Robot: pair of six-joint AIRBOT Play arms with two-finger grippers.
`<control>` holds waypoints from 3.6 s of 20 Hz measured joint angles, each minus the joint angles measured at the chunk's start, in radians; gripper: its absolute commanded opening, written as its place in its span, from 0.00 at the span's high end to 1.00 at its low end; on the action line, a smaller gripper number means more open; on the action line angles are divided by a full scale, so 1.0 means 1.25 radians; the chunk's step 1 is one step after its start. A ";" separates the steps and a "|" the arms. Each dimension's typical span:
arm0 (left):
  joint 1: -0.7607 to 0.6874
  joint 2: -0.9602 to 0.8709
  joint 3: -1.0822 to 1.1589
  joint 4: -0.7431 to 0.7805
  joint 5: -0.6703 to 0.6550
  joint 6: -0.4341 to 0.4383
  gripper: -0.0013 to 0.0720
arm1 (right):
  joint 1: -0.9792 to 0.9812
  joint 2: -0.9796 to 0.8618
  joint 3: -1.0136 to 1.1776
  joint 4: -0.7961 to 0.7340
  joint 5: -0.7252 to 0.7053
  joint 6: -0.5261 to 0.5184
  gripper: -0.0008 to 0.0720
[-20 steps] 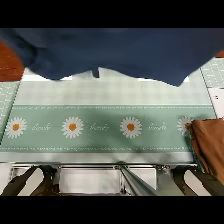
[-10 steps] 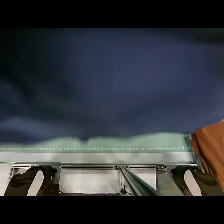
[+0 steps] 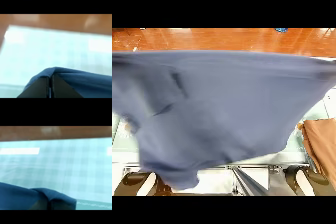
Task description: Fold the shirts.
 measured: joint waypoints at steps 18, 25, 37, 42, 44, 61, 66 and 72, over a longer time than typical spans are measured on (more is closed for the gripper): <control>-0.018 -0.738 -0.006 -0.319 0.524 -0.033 0.96 | 0.001 -0.815 0.093 0.344 -0.385 -0.185 0.96; -0.015 -0.794 0.073 -0.341 0.373 0.037 0.96 | -0.005 -0.871 0.134 0.321 -0.300 -0.188 0.96; 0.027 -0.809 0.034 -0.253 0.029 0.135 0.81 | 0.001 -0.876 0.085 0.070 -0.142 -0.091 0.58; 0.039 -0.810 0.031 -0.245 -0.089 0.138 0.29 | -0.008 -0.865 0.085 0.059 -0.087 -0.059 0.43; 0.058 -0.797 0.027 -0.249 -0.157 0.140 0.29 | -0.025 -0.837 0.084 0.050 -0.048 -0.046 0.43; 0.419 -0.237 -0.792 -0.535 0.007 0.291 0.29 | -0.100 -0.147 -0.678 0.147 -0.271 -0.103 0.43; 0.338 -0.236 -0.849 -0.642 0.100 0.297 0.29 | -0.100 -0.115 -0.712 0.179 -0.275 -0.110 0.43; 0.247 -0.273 -0.850 -0.682 0.200 0.329 0.96 | -0.201 -0.109 -0.668 0.175 -0.280 -0.111 0.43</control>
